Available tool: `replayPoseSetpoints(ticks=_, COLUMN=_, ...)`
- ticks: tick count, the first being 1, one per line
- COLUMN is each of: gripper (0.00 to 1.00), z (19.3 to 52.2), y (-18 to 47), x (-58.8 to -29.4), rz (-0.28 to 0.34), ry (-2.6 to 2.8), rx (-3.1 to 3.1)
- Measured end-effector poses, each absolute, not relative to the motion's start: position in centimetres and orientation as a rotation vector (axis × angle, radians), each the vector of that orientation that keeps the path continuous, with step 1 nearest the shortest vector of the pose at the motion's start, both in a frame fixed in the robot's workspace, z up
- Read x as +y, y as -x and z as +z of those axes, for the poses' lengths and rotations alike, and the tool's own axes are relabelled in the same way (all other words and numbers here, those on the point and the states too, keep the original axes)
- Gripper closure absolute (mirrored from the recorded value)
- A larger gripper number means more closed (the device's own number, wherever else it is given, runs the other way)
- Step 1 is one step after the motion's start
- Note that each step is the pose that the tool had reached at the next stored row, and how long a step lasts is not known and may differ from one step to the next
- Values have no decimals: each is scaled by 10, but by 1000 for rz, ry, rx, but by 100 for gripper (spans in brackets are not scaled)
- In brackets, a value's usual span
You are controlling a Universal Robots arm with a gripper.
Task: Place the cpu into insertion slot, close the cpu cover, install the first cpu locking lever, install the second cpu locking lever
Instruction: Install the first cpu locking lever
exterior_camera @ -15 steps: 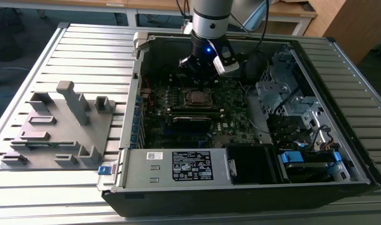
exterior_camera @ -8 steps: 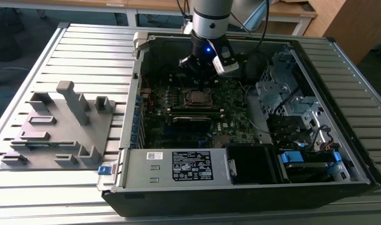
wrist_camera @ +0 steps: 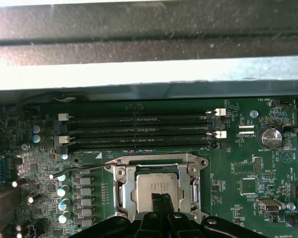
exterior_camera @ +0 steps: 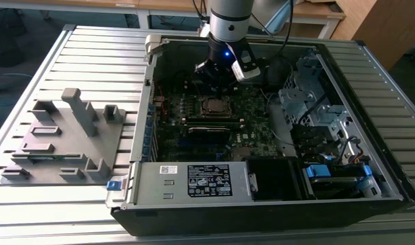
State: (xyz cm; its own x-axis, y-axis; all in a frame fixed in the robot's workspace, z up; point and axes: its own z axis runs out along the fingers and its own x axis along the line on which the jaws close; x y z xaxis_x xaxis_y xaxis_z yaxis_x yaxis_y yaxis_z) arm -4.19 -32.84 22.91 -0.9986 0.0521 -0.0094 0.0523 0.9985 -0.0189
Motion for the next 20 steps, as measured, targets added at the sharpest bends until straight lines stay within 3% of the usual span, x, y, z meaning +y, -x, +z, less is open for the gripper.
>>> replayPoseSetpoints(ticks=20, gripper=90, z=235, y=42, x=-328, rz=-30, ry=-82, rx=3131)
